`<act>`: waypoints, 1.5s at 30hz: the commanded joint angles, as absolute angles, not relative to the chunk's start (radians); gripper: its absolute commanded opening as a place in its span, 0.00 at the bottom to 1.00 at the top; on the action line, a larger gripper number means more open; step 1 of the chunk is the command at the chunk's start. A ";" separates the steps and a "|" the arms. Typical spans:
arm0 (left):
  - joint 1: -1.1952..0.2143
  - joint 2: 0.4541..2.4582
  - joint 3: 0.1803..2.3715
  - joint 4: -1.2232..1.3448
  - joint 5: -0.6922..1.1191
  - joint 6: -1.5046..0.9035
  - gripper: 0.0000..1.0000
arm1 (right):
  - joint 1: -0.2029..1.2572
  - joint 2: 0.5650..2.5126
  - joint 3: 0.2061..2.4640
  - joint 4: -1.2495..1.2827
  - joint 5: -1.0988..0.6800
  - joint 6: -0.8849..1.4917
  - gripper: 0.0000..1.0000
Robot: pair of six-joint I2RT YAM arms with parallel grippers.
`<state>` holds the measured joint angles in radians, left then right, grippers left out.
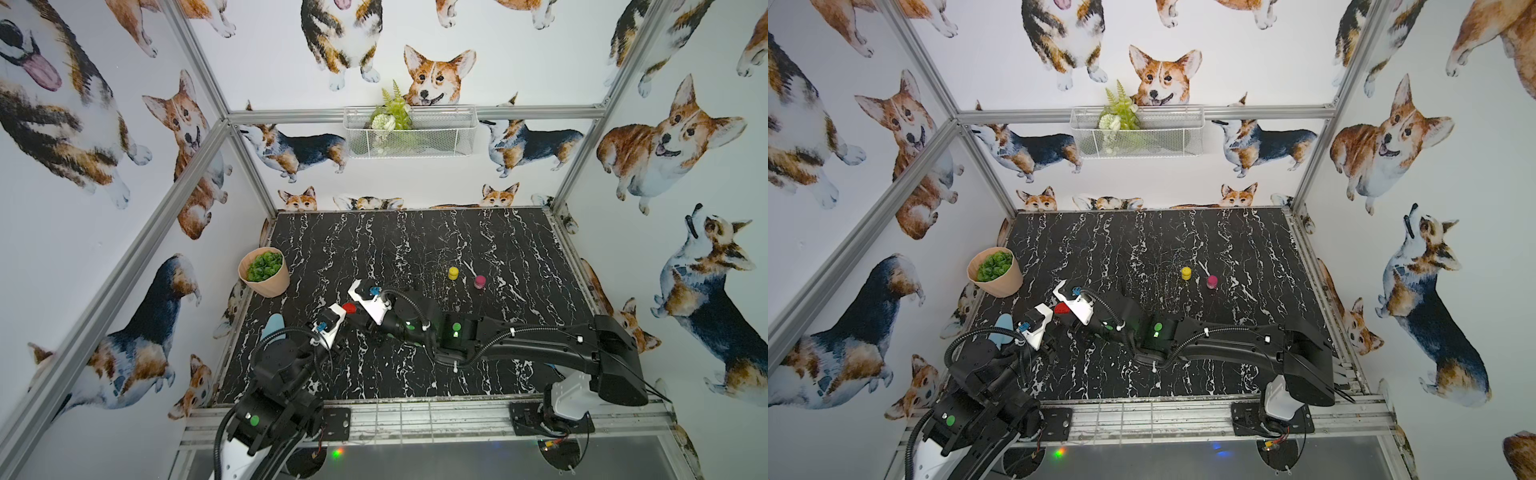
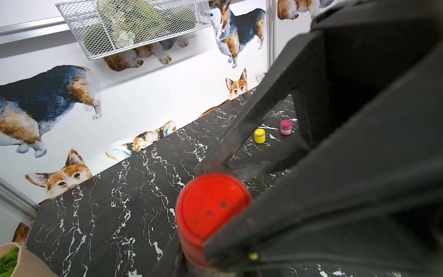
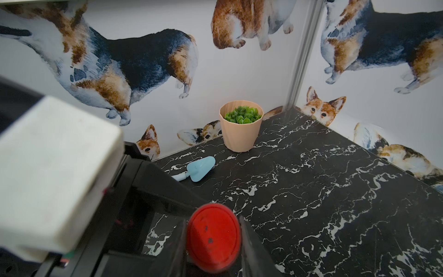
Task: Close the paint jar lid
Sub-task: Screw the lid onto the paint jar.
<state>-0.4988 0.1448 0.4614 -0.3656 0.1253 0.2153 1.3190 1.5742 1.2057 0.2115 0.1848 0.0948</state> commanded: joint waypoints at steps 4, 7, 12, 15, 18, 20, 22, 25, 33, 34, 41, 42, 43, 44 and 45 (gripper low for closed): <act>-0.502 0.157 0.476 -0.289 0.107 0.239 0.25 | 1.312 1.409 1.133 0.127 0.315 0.131 0.99; -0.500 0.167 0.477 -0.288 0.120 0.238 0.25 | 1.295 1.347 1.149 0.033 0.267 0.112 1.00; -0.500 0.175 0.478 -0.292 0.156 0.237 0.25 | 1.239 1.364 1.313 -0.225 0.042 0.111 1.00; -0.500 0.173 0.477 -0.292 0.170 0.234 0.25 | 1.215 1.394 1.382 -0.315 -0.028 0.086 1.00; -0.501 0.175 0.476 -0.284 0.223 0.226 0.25 | 1.169 1.423 1.433 -0.382 -0.131 0.071 1.00; -0.500 0.179 0.477 -0.286 0.242 0.221 0.25 | 1.159 1.447 1.465 -0.428 -0.134 0.047 0.98; -0.500 0.181 0.477 -0.286 0.258 0.218 0.25 | 1.159 1.464 1.479 -0.445 -0.142 0.020 0.95; -0.501 0.187 0.476 -0.285 0.279 0.215 0.26 | 1.159 1.487 1.482 -0.433 -0.149 0.020 0.92; -0.501 0.195 0.477 -0.283 0.298 0.212 0.25 | 1.158 1.531 1.501 -0.399 -0.172 0.030 0.89; -0.502 0.195 0.477 -0.283 0.295 0.212 0.25 | 1.159 1.540 1.512 -0.404 -0.176 0.031 0.89; -0.501 0.192 0.476 -0.281 0.293 0.214 0.26 | 1.161 1.569 1.548 -0.414 -0.211 0.041 0.84; -0.501 0.193 0.476 -0.281 0.293 0.213 0.26 | 1.165 1.578 1.551 -0.414 -0.212 0.044 0.81; -0.502 0.193 0.476 -0.281 0.293 0.214 0.26 | 1.170 1.584 1.556 -0.416 -0.209 0.044 0.77; -0.501 0.191 0.476 -0.281 0.292 0.215 0.26 | 1.177 1.592 1.562 -0.421 -0.199 0.042 0.75; -0.500 0.192 0.476 -0.281 0.290 0.215 0.26 | 1.184 1.600 1.567 -0.427 -0.186 0.038 0.74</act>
